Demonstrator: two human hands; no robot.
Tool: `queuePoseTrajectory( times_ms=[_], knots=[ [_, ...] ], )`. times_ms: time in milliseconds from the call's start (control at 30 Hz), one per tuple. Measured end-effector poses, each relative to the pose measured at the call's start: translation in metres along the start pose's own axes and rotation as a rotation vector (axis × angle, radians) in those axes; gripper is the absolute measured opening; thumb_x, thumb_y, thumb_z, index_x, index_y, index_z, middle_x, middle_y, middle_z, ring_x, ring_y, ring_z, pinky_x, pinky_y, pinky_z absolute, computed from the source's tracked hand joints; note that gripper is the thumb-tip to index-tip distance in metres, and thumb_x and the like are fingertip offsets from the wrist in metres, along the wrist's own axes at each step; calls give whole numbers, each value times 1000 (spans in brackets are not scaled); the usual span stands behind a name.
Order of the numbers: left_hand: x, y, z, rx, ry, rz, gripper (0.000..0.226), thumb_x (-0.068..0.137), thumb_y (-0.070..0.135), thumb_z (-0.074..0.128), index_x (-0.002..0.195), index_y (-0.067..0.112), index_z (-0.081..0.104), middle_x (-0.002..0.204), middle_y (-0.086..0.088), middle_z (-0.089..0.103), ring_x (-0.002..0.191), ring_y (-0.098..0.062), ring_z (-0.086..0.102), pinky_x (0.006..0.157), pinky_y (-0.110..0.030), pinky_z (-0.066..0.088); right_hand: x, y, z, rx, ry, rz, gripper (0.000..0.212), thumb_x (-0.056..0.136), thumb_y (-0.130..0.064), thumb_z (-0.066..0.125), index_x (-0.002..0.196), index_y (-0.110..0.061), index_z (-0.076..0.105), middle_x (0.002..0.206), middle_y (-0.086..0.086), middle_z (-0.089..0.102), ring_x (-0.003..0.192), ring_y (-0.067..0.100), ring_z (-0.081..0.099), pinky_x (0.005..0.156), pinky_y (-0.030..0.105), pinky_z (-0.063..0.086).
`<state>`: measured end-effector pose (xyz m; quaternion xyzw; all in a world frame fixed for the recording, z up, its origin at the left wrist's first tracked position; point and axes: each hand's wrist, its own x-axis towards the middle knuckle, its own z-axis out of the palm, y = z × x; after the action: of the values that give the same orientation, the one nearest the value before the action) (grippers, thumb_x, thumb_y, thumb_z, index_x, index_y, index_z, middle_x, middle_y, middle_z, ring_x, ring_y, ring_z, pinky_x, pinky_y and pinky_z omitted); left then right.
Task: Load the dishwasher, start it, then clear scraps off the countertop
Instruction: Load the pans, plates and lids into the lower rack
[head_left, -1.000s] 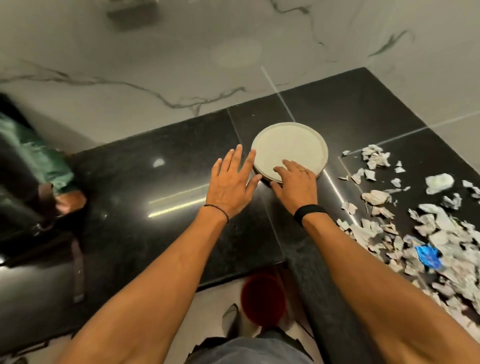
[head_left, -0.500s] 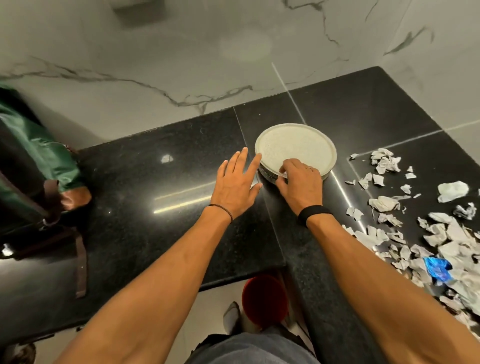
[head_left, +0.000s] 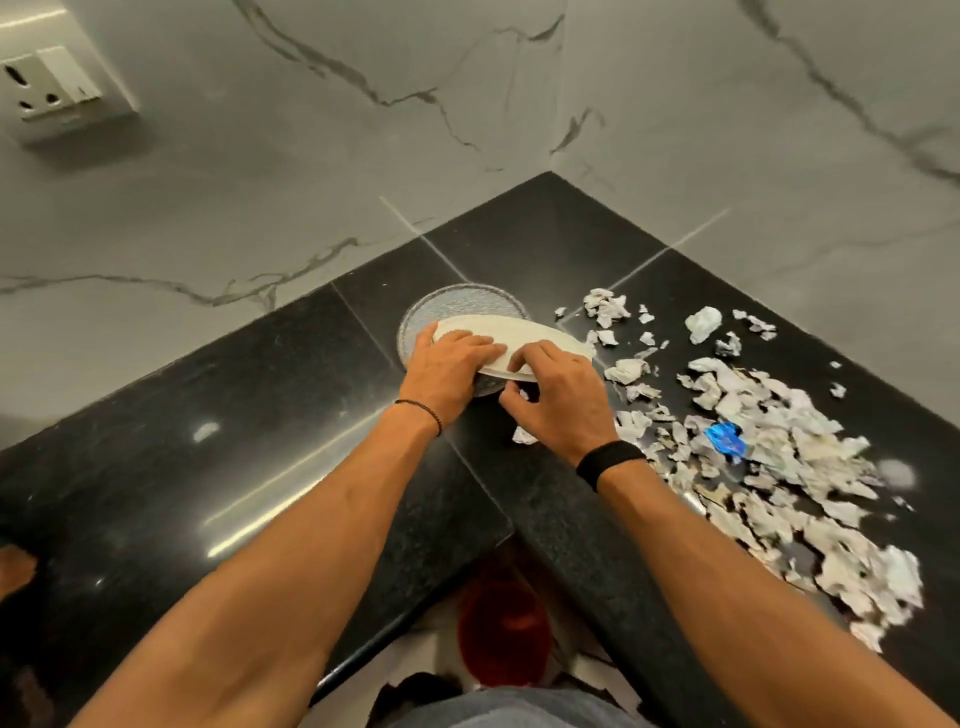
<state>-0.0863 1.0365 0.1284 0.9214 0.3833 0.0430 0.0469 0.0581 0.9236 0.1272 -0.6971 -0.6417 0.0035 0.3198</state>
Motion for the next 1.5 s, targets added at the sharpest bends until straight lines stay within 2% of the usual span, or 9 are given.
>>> queuePoseTrajectory(
  times_ms=[133,200,267,400,533,900,1100,1233,1500],
  knots=[
    [11,15,-13,-73,34,146,39,94,35,66,134,34,64,136,8,65,132,-20,54,117,-51,24,-19,3,-25,-110,29,112,47,78,-41,68,121,-21,61,118,-1,64,98,22,64,93,40,45],
    [13,27,-24,-77,57,227,39,94,30,65,133,36,64,134,9,66,130,-20,55,113,-47,31,-31,3,-40,-166,46,179,58,76,-45,67,129,-23,57,127,0,61,110,23,62,98,42,44],
    [11,42,-33,-121,58,314,39,96,23,64,133,34,65,134,3,67,127,-25,57,109,-42,34,-47,0,-55,-224,68,271,66,74,-44,73,135,-25,52,132,0,58,117,23,59,102,43,42],
    [0,70,-43,-178,-23,479,34,100,30,60,134,34,65,127,-7,70,115,-33,65,97,-40,49,-87,-14,-83,-298,107,445,73,76,-48,77,139,-27,48,135,-1,57,120,23,57,104,44,40],
    [-20,101,-36,-201,-119,648,33,101,31,60,132,39,65,121,-5,72,111,-33,66,90,-41,52,-135,-37,-106,-343,138,584,73,78,-51,77,141,-25,50,136,2,59,122,25,58,106,46,41],
    [-108,226,-27,-301,-253,1146,29,99,27,63,127,32,70,118,0,74,110,-26,66,101,-40,45,-284,-102,-158,-440,275,970,61,80,-35,80,136,-23,60,132,1,66,119,22,63,101,39,50],
    [-167,299,-23,-310,-238,1342,26,100,25,63,124,31,73,119,3,74,104,-26,65,100,-38,40,-366,-131,-180,-442,302,1202,38,93,-35,66,131,-31,65,121,-1,72,109,27,67,88,43,56],
    [-207,346,-15,-269,-241,1450,30,95,20,67,122,33,72,125,6,71,117,-22,63,112,-46,35,-422,-150,-193,-475,278,1329,37,97,-35,60,134,-35,62,125,3,70,112,30,65,92,42,53],
    [-336,433,0,-328,-275,1736,30,86,32,71,114,22,75,111,1,75,106,-25,68,96,-47,50,-562,-201,-207,-533,300,1583,42,97,-38,56,139,-40,54,124,4,69,109,29,64,87,40,50]
  ],
)
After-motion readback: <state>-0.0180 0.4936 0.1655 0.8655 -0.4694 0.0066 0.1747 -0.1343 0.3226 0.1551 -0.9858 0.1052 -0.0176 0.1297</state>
